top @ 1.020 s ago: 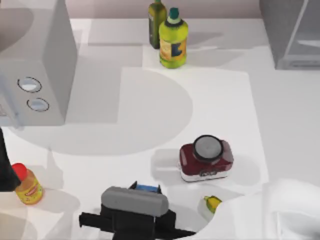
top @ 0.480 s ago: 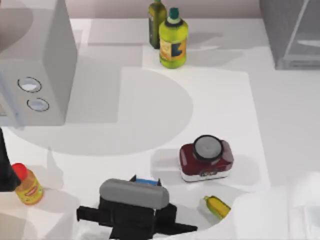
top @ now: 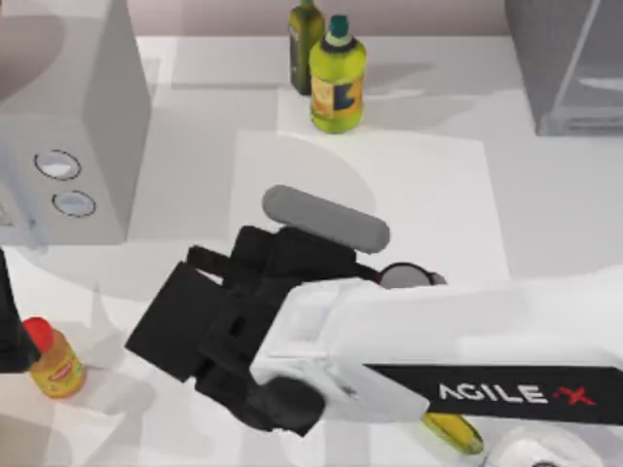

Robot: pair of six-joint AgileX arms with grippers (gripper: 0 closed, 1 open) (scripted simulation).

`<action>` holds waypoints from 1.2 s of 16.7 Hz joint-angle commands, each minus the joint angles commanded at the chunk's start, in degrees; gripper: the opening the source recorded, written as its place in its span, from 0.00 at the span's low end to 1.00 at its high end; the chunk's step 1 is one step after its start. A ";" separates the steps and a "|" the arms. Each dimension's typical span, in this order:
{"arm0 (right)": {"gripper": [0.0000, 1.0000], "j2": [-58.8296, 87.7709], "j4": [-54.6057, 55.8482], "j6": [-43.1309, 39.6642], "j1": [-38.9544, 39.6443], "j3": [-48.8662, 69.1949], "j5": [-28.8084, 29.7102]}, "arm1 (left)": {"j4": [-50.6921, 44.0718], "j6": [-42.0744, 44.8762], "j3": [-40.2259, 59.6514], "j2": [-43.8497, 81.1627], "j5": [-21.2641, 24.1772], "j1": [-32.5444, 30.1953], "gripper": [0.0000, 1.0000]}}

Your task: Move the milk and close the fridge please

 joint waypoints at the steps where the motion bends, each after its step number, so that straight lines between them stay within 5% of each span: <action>1: 0.00 -1.96 3.98 -4.11 -2.97 -1.75 -2.27 | 0.00 0.00 0.00 0.00 0.00 0.00 1.00; 12: 0.00 -18.17 51.73 -55.21 -41.28 -32.73 -32.58 | 0.00 0.00 0.00 0.00 0.00 0.00 1.00; 20: 0.00 -26.25 82.22 -72.08 -61.15 -50.31 -54.09 | 0.00 0.00 0.00 0.00 0.00 0.00 1.00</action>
